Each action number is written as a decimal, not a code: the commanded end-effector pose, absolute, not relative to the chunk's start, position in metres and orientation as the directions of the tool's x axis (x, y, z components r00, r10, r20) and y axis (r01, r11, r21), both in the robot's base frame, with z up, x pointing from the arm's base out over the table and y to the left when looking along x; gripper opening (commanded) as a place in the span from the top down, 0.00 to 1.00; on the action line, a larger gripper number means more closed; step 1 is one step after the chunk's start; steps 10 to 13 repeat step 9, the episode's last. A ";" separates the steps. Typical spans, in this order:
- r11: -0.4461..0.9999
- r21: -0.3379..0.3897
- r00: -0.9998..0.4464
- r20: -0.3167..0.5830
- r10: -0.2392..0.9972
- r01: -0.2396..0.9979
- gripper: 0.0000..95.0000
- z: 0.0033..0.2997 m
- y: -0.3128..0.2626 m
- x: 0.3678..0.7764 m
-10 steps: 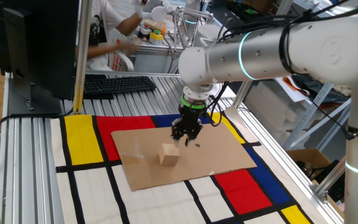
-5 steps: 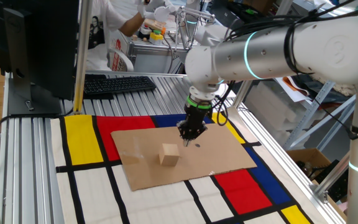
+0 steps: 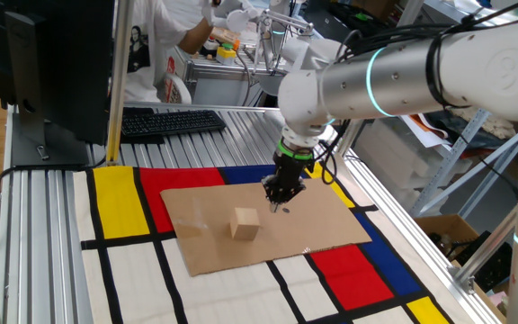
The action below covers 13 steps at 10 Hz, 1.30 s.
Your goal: Hold a small block with the gripper and sweep it from left to right on the table
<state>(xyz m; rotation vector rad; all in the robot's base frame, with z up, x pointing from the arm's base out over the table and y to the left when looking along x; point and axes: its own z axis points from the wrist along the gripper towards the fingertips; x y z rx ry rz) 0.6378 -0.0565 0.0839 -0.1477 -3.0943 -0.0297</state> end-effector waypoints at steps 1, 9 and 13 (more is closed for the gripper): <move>0.995 0.024 -0.994 0.058 0.094 0.096 1.00 0.083 -0.058 0.641; 0.997 0.043 -0.997 0.045 0.063 0.065 1.00 0.086 -0.082 0.626; 0.997 0.043 -0.997 0.045 0.063 0.065 1.00 0.086 -0.082 0.626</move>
